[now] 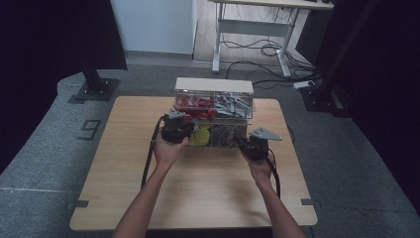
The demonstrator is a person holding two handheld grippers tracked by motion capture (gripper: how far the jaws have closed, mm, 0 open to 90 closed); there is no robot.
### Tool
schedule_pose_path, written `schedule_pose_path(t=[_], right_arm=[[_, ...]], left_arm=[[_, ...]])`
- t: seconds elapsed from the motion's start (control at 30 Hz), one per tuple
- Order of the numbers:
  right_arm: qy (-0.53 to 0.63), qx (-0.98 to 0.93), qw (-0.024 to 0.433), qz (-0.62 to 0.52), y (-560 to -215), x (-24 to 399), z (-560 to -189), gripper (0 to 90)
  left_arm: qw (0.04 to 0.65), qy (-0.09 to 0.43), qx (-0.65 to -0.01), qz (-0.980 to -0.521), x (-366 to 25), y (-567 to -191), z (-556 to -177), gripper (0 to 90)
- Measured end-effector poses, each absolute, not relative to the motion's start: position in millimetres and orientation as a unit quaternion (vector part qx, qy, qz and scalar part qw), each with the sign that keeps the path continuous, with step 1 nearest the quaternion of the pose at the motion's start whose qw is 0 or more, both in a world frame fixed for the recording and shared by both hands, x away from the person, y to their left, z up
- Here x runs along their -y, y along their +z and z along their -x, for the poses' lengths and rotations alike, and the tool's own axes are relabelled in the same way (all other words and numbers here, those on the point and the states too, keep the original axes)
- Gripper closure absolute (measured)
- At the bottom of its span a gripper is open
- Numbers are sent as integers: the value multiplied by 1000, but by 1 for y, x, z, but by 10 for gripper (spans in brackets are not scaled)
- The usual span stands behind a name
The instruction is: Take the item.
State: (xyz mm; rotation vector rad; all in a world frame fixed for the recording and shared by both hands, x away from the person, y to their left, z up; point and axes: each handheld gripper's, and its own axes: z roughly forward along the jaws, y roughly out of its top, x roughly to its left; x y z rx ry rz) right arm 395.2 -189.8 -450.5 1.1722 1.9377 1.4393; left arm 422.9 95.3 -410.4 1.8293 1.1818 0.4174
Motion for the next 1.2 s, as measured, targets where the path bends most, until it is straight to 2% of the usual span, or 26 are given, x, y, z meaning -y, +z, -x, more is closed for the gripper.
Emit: schedule_pose_path(t=[1.2], right_arm=[[516,-688,250,-445,-440,232,-389,888]], left_arm=[[444,170,-479,-738,-96,-410,-423,886]])
